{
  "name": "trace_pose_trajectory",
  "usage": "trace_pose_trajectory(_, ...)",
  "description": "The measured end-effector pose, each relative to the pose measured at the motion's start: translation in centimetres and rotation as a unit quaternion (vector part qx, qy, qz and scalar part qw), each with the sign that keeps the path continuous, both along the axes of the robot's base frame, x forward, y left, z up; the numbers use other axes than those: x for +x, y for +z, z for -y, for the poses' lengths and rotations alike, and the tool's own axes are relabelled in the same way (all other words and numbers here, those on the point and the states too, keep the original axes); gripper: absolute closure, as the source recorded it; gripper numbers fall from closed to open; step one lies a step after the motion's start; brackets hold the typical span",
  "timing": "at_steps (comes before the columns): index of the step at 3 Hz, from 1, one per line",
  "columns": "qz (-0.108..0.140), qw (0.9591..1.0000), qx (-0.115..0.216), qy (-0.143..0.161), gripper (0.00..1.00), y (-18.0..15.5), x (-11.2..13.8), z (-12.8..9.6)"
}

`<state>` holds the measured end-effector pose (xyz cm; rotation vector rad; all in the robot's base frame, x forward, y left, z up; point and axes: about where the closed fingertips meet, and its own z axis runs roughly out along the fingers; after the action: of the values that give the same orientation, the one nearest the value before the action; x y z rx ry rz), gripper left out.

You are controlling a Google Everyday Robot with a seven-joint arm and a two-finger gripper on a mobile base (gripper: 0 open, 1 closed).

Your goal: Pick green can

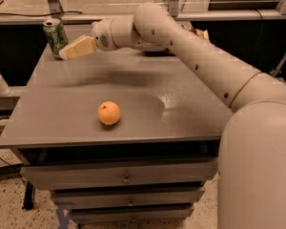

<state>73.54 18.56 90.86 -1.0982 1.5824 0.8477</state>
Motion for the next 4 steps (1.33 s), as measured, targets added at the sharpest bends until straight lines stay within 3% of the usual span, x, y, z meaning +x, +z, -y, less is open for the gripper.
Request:
trace_pose_trajectory(2, 0.034, 0.9993, -0.015, 0.007, 0.00, -1.0, 2.3, -7.6)
trace_pose_trajectory(3, 0.040, 0.9990, -0.019, 0.003, 0.00, -1.5, 4.1, -10.2)
trace_pose_trajectory(4, 0.032, 0.9993, -0.018, -0.009, 0.16, -2.6, 5.8, -11.1)
